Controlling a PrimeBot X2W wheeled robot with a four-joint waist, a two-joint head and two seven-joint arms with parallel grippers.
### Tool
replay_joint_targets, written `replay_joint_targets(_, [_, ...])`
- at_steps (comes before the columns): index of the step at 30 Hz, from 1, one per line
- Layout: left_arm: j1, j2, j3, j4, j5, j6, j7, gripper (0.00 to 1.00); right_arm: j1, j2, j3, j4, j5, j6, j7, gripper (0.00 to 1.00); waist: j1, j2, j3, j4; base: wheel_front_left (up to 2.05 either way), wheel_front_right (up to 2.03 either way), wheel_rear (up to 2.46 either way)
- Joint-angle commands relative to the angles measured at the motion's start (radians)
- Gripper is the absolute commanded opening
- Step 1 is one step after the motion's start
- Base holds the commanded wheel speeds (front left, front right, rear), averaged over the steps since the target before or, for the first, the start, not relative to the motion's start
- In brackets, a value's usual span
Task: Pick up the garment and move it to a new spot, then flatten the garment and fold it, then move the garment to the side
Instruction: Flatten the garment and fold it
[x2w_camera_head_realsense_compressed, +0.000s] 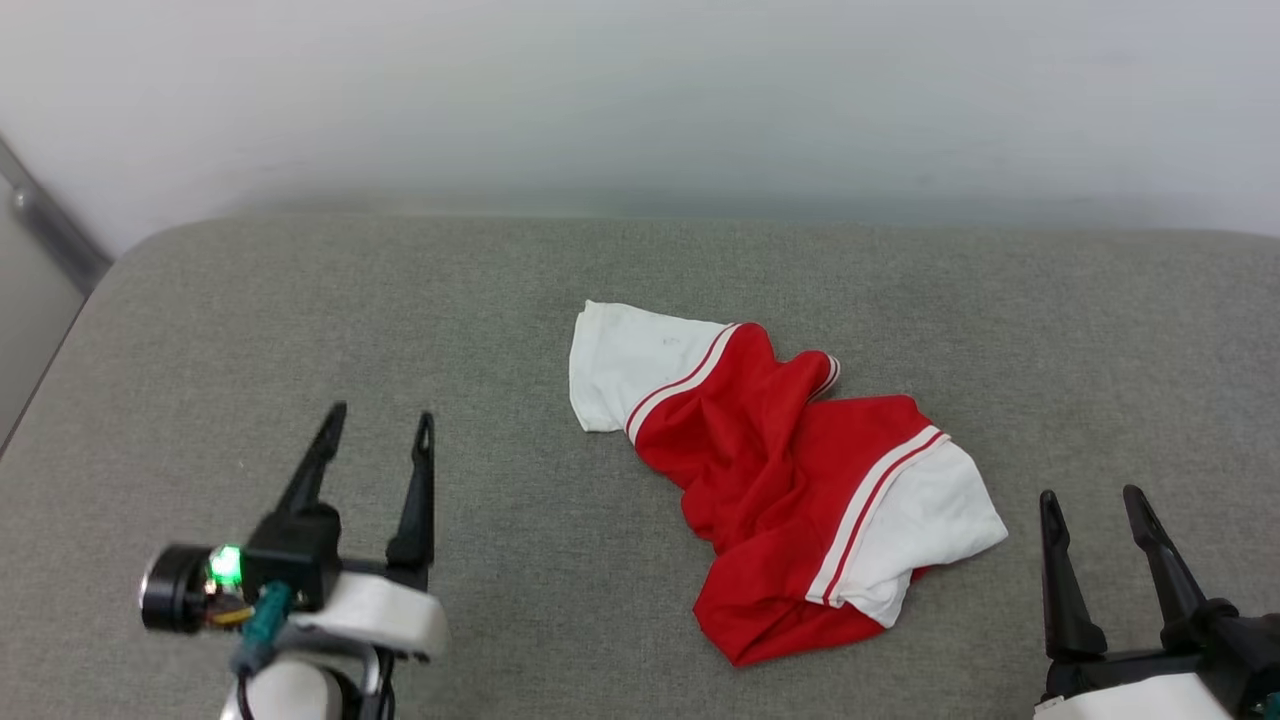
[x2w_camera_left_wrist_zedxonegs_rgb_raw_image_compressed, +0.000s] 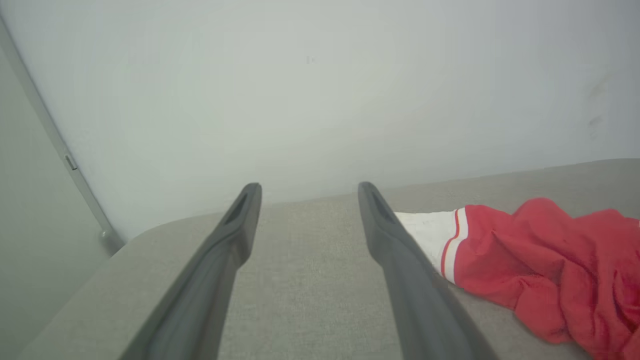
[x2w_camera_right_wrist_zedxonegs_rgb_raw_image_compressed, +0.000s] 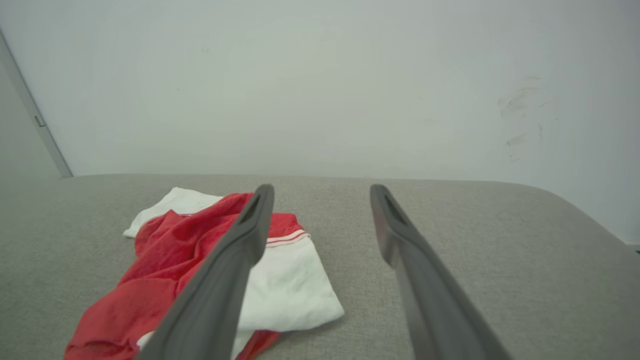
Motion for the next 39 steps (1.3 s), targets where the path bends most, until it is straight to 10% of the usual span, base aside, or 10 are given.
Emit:
replay_joint_targets(1, [-0.053, 0.014, 0.010, 0.002, -0.005, -0.018, -0.003, 1.00, -0.018, 0.002, -0.001, -0.007, 0.000, 0.000, -0.002, 1.00, 0.0000, 0.0000, 0.013, -0.002, 0.00, 0.00, 0.00])
replay_joint_targets(11, [-0.439, 0.114, -0.035, 0.142, -0.036, -0.117, 0.045, 1.00, -0.065, 0.003, -0.008, -0.021, -0.017, 0.000, -0.002, 1.00, 0.0000, 0.0000, 0.097, -0.030, 0.00, 0.00, 0.00])
replay_joint_targets(28, [-0.948, 0.351, -0.554, 0.282, -0.572, -0.131, 0.869, 1.00, -0.155, 0.002, -0.001, -0.046, -0.017, 0.000, -0.002, 1.00, 0.0000, 0.0000, 0.265, -0.128, 0.00, 0.00, 0.00])
replay_joint_targets(39, [-1.028, 0.398, -0.743, 0.414, -0.770, -0.131, 1.112, 1.00, -0.214, 0.002, 0.011, -0.056, -0.018, 0.000, -0.002, 1.00, 0.0000, 0.0000, 0.366, -0.189, 0.00, 0.00, 0.00])
